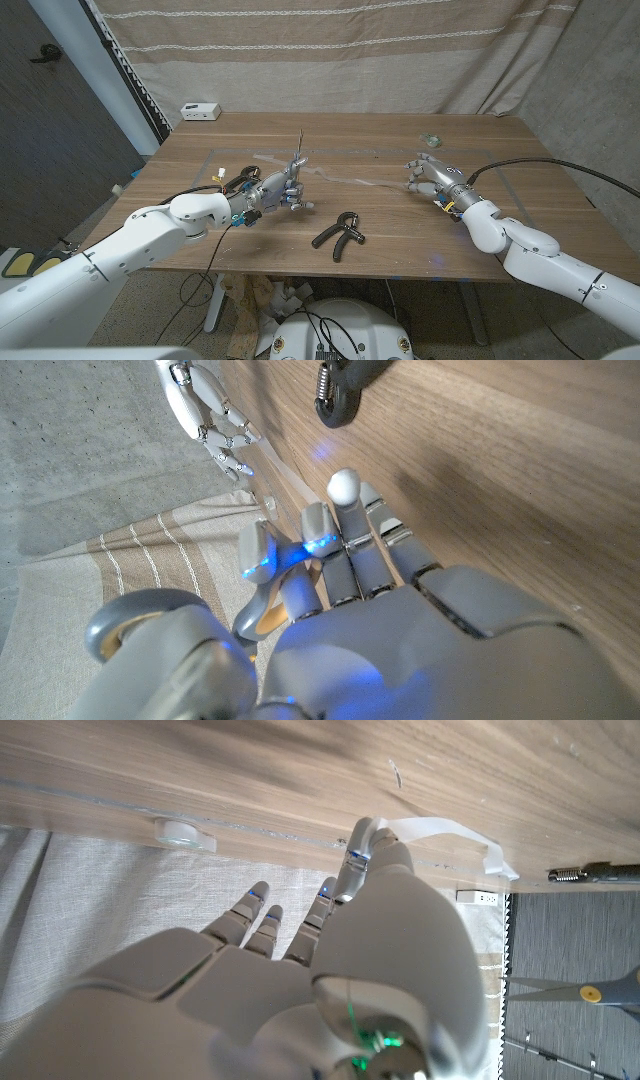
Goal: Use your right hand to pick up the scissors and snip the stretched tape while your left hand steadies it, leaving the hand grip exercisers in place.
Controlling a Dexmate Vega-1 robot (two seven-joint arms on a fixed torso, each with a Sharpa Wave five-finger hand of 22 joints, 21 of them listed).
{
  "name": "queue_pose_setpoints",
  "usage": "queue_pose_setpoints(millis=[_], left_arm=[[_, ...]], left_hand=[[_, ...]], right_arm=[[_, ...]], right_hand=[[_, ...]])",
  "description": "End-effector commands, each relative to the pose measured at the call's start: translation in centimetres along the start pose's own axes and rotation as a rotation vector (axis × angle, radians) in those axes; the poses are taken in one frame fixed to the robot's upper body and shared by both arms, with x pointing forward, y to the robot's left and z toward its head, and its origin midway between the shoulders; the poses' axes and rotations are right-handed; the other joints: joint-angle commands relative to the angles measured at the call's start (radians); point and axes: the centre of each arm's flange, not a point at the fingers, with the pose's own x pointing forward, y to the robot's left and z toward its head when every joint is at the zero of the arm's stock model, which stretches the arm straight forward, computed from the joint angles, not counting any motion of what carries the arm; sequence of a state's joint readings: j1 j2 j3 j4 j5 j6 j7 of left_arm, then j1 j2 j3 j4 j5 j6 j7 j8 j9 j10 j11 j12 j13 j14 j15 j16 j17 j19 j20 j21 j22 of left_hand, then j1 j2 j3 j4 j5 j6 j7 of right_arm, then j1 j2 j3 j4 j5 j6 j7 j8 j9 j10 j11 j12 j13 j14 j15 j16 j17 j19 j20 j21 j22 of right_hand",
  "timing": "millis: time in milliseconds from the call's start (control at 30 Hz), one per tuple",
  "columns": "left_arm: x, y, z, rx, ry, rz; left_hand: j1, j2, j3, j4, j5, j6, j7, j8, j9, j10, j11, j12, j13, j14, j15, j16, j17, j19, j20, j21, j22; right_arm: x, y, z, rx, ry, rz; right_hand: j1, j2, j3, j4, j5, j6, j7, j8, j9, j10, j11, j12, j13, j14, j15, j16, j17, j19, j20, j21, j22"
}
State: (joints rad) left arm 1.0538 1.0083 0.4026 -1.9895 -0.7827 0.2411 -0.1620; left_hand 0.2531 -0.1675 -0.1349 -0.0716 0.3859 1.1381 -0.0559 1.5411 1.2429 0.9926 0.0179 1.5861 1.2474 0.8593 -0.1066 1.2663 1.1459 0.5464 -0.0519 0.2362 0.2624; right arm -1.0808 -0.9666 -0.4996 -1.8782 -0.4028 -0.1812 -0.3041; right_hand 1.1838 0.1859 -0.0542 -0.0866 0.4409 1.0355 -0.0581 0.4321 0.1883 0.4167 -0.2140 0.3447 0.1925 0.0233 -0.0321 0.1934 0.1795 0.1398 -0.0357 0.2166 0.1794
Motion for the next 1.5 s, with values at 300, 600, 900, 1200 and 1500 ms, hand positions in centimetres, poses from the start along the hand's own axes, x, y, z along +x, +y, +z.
queue_pose_setpoints(millis=[300,600,900,1200,1500], left_arm=[[-0.2,0.3,0.4,-0.006,0.003,0.010],[-0.3,0.6,0.5,0.010,0.003,0.020],[-0.2,0.8,0.8,0.014,-0.003,0.019],[0.3,0.4,0.9,0.006,-0.006,-0.008],[0.7,-0.5,0.5,-0.003,-0.006,-0.051]], left_hand=[[-0.007,-0.001,-0.212,-0.049,0.005,0.222,0.220,0.042,0.003,0.059,-0.050,0.003,0.003,-0.007,-0.063,0.007,0.004,0.006,-0.042,0.001,0.005],[-0.005,-0.001,-0.212,-0.050,0.007,0.222,0.220,0.041,0.003,0.057,-0.051,0.003,0.003,-0.007,-0.060,0.008,-0.002,0.006,-0.043,0.000,0.004],[-0.004,-0.001,-0.212,-0.050,0.008,0.222,0.219,0.041,0.003,0.059,-0.053,0.003,0.003,-0.008,-0.063,0.015,0.003,0.007,-0.043,0.001,0.004],[-0.003,-0.002,-0.212,-0.050,0.008,0.222,0.219,0.041,0.003,0.059,-0.051,0.003,0.003,-0.006,-0.063,0.017,-0.002,0.006,-0.043,0.001,0.005],[-0.003,-0.003,-0.212,-0.051,0.008,0.222,0.219,0.042,0.003,0.059,-0.054,0.003,0.004,-0.009,-0.063,0.023,0.006,0.006,-0.042,0.001,0.006]], right_arm=[[2.1,-2.5,0.8,0.246,-0.038,0.119],[3.6,-2.8,0.6,0.522,-0.073,0.216],[4.9,-3.1,0.7,0.717,-0.115,0.262],[5.6,-3.6,1.2,0.802,-0.159,0.259],[6.7,-3.7,2.4,0.862,-0.202,0.217]], right_hand=[[0.003,-0.005,0.020,0.017,0.014,0.012,0.016,0.001,0.018,-0.035,0.002,-0.036,0.004,-0.030,-0.126,-0.007,0.002,-0.040,-0.076,-0.013,0.007],[0.003,-0.009,0.036,0.019,0.005,0.017,0.046,0.016,0.040,-0.053,0.055,-0.054,0.003,-0.029,-0.062,-0.005,0.001,-0.049,-0.036,-0.013,0.007],[-0.002,0.005,0.056,0.028,-0.007,-0.025,0.066,0.013,0.061,-0.083,0.091,-0.070,0.006,-0.040,-0.042,-0.006,0.004,-0.067,-0.007,-0.016,0.007],[-0.010,0.019,0.088,0.053,-0.010,-0.088,0.052,0.008,0.096,-0.125,0.068,-0.085,0.013,-0.066,-0.071,-0.009,0.006,-0.094,-0.028,-0.020,0.008],[-0.015,0.018,0.102,0.066,-0.010,-0.098,0.050,0.014,0.113,-0.146,0.070,-0.092,0.016,-0.079,-0.067,-0.010,0.007,-0.105,-0.023,-0.020,0.008]])
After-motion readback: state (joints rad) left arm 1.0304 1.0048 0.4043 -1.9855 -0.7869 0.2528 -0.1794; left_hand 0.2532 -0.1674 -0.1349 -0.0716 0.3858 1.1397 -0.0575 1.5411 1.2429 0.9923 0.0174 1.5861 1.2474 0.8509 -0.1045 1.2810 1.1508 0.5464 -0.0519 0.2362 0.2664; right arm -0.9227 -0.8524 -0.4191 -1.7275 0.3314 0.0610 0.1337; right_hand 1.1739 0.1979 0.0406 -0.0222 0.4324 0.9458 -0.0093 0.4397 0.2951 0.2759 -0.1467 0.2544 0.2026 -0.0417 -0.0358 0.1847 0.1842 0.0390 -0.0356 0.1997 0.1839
